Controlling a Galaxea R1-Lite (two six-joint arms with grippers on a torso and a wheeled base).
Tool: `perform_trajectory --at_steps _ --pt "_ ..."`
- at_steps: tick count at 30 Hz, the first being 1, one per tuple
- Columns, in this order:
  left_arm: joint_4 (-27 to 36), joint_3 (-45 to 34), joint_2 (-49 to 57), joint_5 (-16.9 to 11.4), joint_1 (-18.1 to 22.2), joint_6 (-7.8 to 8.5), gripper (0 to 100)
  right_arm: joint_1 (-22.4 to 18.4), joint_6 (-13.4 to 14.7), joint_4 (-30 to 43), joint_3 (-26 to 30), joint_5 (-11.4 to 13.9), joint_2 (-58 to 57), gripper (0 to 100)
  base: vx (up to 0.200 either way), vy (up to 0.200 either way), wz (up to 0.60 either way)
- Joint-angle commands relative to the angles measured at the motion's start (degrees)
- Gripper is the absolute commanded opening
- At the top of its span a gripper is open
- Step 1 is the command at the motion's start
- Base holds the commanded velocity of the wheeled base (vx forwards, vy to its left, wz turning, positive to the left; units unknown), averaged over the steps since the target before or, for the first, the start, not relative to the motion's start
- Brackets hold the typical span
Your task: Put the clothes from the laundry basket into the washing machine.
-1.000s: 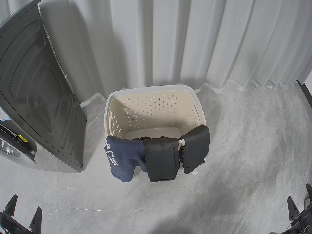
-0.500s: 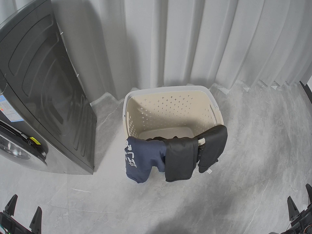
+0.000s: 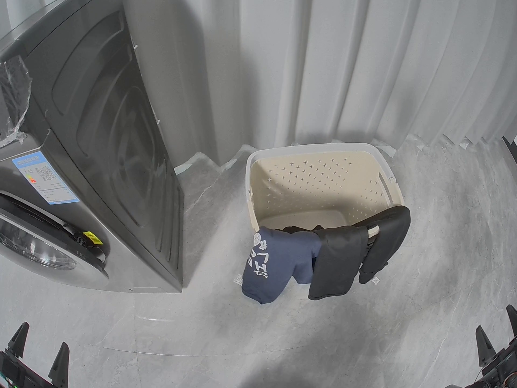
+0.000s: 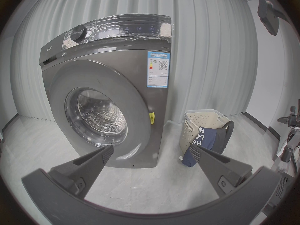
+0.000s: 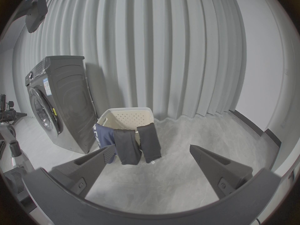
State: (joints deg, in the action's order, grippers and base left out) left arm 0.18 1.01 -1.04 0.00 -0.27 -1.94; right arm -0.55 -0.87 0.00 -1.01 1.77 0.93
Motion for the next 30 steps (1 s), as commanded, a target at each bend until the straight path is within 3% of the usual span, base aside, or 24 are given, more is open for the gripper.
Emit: perform_trajectory --at_steps 1,4,14,20,30 --pt "0.0 -0.8 0.7 0.0 0.0 -0.08 100 0.0 0.0 0.0 0.9 0.0 -0.9 100 0.000 0.000 0.00" --pt "0.0 -0.8 0.7 0.0 0.0 0.00 100 0.0 0.0 0.0 0.9 0.0 -0.9 100 0.000 0.000 0.00" --pt "0.0 -0.8 0.7 0.0 0.0 0.00 100 0.0 0.0 0.0 0.9 0.0 -0.9 100 -0.200 0.000 0.00" --pt "0.0 -0.8 0.7 0.0 0.0 0.09 100 0.0 0.0 0.0 0.9 0.0 -0.9 100 0.000 0.000 0.00" --pt "-0.1 -0.8 0.7 0.0 0.0 0.09 100 0.0 0.0 0.0 0.9 0.0 -0.9 100 0.000 0.200 0.00"
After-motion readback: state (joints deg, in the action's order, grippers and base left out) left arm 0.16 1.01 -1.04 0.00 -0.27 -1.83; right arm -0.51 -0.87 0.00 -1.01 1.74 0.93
